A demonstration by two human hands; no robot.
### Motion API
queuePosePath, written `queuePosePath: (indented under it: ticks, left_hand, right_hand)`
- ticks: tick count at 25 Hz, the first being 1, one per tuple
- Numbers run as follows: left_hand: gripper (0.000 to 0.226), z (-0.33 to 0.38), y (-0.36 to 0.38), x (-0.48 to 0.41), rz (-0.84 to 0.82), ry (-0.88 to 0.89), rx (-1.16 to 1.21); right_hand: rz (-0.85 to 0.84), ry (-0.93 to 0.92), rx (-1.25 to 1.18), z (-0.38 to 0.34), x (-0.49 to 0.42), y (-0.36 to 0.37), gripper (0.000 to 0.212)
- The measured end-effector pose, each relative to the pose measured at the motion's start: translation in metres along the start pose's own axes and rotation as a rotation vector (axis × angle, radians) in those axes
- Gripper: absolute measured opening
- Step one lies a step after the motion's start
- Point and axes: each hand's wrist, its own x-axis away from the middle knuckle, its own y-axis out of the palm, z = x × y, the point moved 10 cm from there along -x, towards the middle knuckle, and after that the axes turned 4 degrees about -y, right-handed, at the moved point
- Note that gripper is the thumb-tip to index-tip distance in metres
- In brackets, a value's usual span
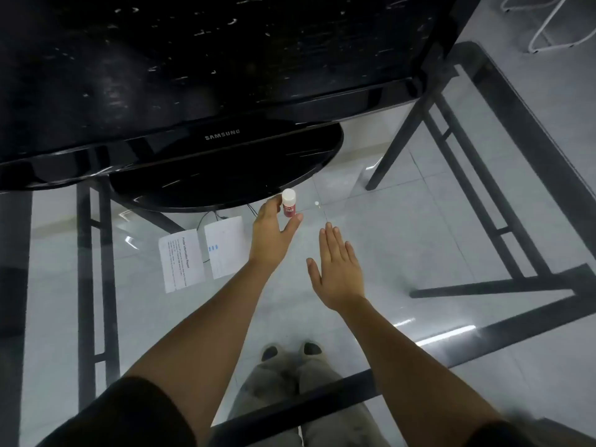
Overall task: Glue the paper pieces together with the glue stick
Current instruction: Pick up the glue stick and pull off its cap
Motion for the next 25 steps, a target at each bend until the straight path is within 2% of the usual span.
queuePosePath:
  ticks: [5, 9, 12, 15, 19, 22, 25]
  left_hand:
    - [0.034, 0.006, 0.002, -0.010, 0.062, -0.034, 0.018]
    - [0.034, 0.009, -0.010, 0.001, 0.046, 0.000, 0.038]
    - [0.032, 0.013, -0.025, 0.018, -0.005, 0.069, 0.036]
    - [0.032, 0.015, -0.042, 0.038, -0.033, 0.077, -0.018]
    - [0.020, 0.024, -0.053, 0.060, -0.078, 0.063, 0.064]
    - [0.017, 0.037, -0.057, 0.067, -0.089, 0.110, 0.084]
    - [0.017, 0.048, -0.061, 0.069, -0.084, 0.157, 0.102]
  right_hand:
    - [-0.034, -0.001, 0.041, 0.001, 0.001, 0.000, 0.067]
    - [-0.082, -0.019, -0.036, 0.001, -0.001, -0.003, 0.068]
    - [-0.056, -0.019, -0.218, 0.000, -0.004, -0.024, 0.063]
    - [0.111, -0.016, -0.401, -0.003, -0.010, -0.072, 0.049]
    - [0.253, -0.036, -0.738, -0.017, -0.010, -0.129, 0.031]
    - [0.184, -0.057, -0.932, -0.033, -0.010, -0.148, 0.028]
    - [0.107, -0.110, -0.956, -0.048, -0.012, -0.156, 0.017]
